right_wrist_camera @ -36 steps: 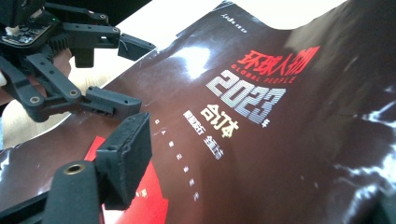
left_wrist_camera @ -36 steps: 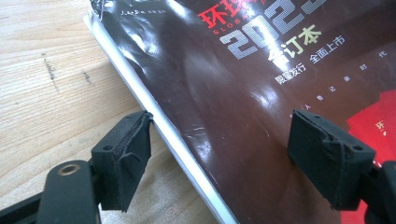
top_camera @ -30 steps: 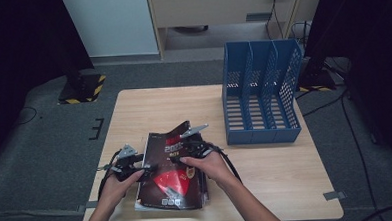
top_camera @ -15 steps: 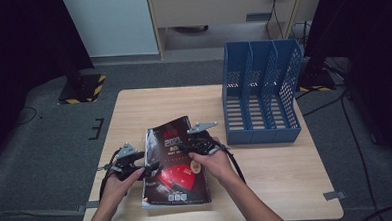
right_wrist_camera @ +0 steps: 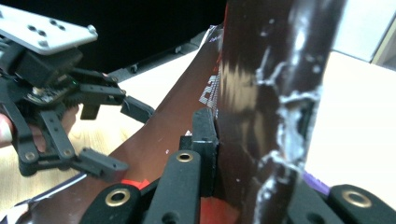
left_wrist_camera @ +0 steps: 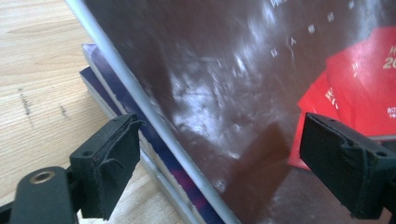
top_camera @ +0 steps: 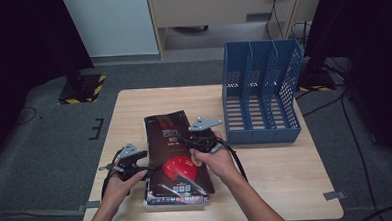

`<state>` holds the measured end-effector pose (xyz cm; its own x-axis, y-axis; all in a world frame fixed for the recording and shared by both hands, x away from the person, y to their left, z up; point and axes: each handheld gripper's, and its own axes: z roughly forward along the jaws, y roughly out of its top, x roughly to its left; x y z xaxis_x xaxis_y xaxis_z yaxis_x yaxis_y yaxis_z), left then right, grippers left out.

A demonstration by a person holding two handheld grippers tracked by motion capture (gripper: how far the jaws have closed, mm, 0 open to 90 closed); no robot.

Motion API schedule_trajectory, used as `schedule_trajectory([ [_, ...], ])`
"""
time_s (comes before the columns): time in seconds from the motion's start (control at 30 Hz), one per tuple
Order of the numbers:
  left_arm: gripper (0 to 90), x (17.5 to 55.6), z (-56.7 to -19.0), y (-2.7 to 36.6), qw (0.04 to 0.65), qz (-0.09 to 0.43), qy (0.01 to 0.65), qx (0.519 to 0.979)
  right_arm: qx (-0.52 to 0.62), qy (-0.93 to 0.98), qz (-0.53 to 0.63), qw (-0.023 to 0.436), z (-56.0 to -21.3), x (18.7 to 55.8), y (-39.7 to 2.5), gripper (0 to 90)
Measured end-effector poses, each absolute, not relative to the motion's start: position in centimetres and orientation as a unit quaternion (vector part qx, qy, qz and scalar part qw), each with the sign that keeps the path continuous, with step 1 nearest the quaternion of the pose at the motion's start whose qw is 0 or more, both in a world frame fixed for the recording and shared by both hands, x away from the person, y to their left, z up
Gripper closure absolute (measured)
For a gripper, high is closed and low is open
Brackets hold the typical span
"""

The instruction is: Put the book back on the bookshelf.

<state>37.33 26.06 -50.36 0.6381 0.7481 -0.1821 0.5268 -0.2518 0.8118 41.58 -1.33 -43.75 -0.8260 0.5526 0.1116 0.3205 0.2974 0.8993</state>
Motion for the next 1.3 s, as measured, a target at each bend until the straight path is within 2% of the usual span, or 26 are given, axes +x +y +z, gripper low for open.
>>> schedule_trajectory([
  [0.4,13.6,37.5,-50.6,26.0,0.464,0.102,0.4,0.784,0.24,0.778,0.567,0.125,-41.7,41.1,-1.0,86.7],
  [0.57,27.9,37.6,-50.4,26.2,0.468,0.094,0.401,0.782,0.229,0.776,0.574,0.125,-41.4,40.9,-0.7,86.8],
  [0.73,55.0,38.0,-50.1,27.0,0.474,0.093,0.411,0.773,0.229,0.776,0.575,0.124,-41.4,41.0,-0.7,86.9],
  [0.8,62.6,37.9,-50.0,27.0,0.477,0.098,0.412,0.77,0.226,0.776,0.576,0.121,-41.4,41.0,-0.7,86.9],
  [0.83,62.6,37.9,-49.9,27.0,0.475,0.099,0.413,0.771,0.225,0.777,0.575,0.122,-41.4,41.0,-0.7,87.0],
  [0.9,69.3,37.9,-49.7,27.1,0.474,0.103,0.417,0.768,0.225,0.776,0.576,0.122,-41.4,41.0,-0.8,86.9],
  [0.93,77.6,37.9,-49.6,27.2,0.475,0.106,0.42,0.766,0.225,0.775,0.578,0.121,-41.4,41.0,-0.9,86.9],
  [1.3,84.1,37.9,-49.0,27.9,0.487,0.111,0.418,0.759,0.22,0.776,0.58,0.112,-41.1,41.0,-1.5,85.7],
])
